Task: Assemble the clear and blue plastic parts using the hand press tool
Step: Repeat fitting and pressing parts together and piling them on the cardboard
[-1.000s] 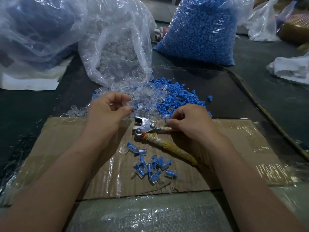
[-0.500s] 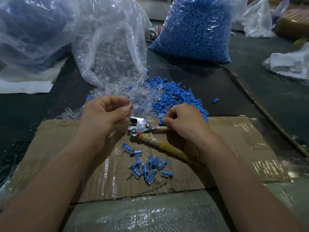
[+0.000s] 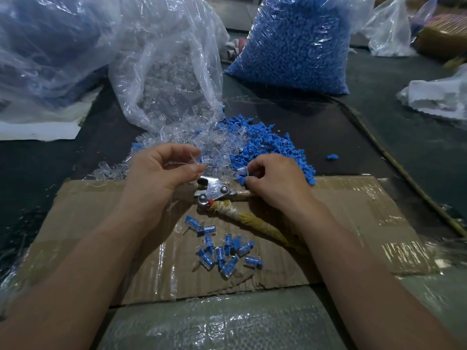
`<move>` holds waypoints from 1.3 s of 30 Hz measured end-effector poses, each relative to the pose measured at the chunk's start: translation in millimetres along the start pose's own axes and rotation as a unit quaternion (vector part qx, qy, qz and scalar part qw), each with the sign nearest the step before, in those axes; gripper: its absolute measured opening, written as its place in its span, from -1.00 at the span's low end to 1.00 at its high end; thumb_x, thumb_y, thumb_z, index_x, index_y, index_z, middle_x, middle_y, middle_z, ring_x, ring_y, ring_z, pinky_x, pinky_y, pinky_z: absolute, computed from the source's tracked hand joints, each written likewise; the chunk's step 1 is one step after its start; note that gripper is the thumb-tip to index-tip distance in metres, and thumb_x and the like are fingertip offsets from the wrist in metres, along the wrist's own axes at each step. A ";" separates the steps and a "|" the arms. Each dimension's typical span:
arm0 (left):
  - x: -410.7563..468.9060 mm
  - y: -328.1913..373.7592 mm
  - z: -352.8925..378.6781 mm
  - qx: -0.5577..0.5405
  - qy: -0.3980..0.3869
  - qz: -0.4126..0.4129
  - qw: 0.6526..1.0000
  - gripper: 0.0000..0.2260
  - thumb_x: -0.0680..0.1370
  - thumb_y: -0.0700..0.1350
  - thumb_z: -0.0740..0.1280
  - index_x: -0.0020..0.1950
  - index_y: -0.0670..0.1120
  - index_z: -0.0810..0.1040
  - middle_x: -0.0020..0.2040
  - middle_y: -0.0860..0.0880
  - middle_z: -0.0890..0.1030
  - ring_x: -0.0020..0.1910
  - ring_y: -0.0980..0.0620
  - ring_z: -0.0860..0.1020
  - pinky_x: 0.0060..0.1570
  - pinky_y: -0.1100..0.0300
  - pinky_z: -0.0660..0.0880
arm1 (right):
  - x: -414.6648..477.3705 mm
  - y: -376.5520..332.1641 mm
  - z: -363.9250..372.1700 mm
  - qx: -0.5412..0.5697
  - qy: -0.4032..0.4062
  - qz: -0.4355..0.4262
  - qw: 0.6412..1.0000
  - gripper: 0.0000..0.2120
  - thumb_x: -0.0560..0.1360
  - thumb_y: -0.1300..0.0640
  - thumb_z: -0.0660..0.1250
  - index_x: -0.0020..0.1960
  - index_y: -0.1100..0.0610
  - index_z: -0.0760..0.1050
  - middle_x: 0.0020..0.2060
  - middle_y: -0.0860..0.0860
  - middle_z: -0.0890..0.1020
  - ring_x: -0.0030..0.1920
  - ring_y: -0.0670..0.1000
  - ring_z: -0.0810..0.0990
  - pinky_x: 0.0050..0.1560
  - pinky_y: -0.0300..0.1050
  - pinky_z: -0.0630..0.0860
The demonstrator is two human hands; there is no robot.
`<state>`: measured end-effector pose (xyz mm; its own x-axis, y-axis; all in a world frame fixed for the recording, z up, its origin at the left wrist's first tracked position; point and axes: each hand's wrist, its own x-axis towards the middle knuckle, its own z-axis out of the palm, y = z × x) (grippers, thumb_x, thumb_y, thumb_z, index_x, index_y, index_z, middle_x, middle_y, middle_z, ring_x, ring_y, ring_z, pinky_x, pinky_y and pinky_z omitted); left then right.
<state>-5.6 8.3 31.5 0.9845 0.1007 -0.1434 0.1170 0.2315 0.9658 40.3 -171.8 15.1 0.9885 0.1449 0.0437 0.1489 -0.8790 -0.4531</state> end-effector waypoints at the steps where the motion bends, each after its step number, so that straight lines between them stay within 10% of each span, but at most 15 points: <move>1: 0.5 -0.1 -0.2 -0.003 0.006 -0.006 1.000 -0.84 0.40 -0.36 0.33 -0.13 -0.14 0.61 -0.27 -0.10 0.64 -0.34 0.00 0.53 -0.39 0.24 0.52 | -0.2 0.2 0.3 0.011 0.011 -0.003 1.000 -0.92 0.44 0.07 0.36 -0.07 -0.02 0.50 -0.27 -0.19 0.45 -0.14 -0.10 0.47 -0.06 -0.11 0.46; 5: 2.6 -1.5 -0.3 0.000 0.019 -0.015 1.000 -0.79 0.44 -0.38 0.31 -0.20 -0.10 0.64 -0.37 -0.05 0.59 -0.32 -0.08 0.46 -0.23 0.02 0.41 | 0.1 0.3 0.0 0.056 0.035 -0.020 0.998 -0.83 0.44 0.08 0.38 -0.24 -0.09 0.41 -0.32 -0.22 0.44 -0.24 -0.18 0.44 -0.14 -0.19 0.42; 20: 7.8 -3.6 -5.1 0.067 0.015 0.066 0.995 -0.82 0.36 -0.36 0.39 -0.17 -0.09 0.58 -0.26 -0.05 0.65 -0.30 0.04 0.62 -0.30 0.27 0.58 | -1.2 -3.1 0.3 0.055 -0.023 0.006 0.998 -0.78 0.36 -0.16 0.41 -0.20 -0.04 0.47 -0.27 -0.17 0.51 -0.20 -0.18 0.47 -0.11 -0.13 0.47; 39: 5.6 -5.2 -4.0 0.047 -0.009 0.051 0.998 -0.83 0.31 -0.16 0.36 -0.12 -0.14 0.58 -0.27 -0.04 0.66 -0.27 0.04 0.64 -0.31 0.25 0.56 | 0.3 -5.9 1.1 0.053 -0.002 -0.025 0.998 -0.92 0.48 0.17 0.34 -0.05 0.03 0.55 -0.31 -0.25 0.41 -0.19 -0.19 0.43 -0.05 -0.22 0.41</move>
<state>-1.2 11.5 24.8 0.9941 0.1006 -0.0405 0.0272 0.1297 0.9912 39.8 -166.1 16.8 0.9797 0.1898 0.0643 0.1940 -0.8175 -0.5423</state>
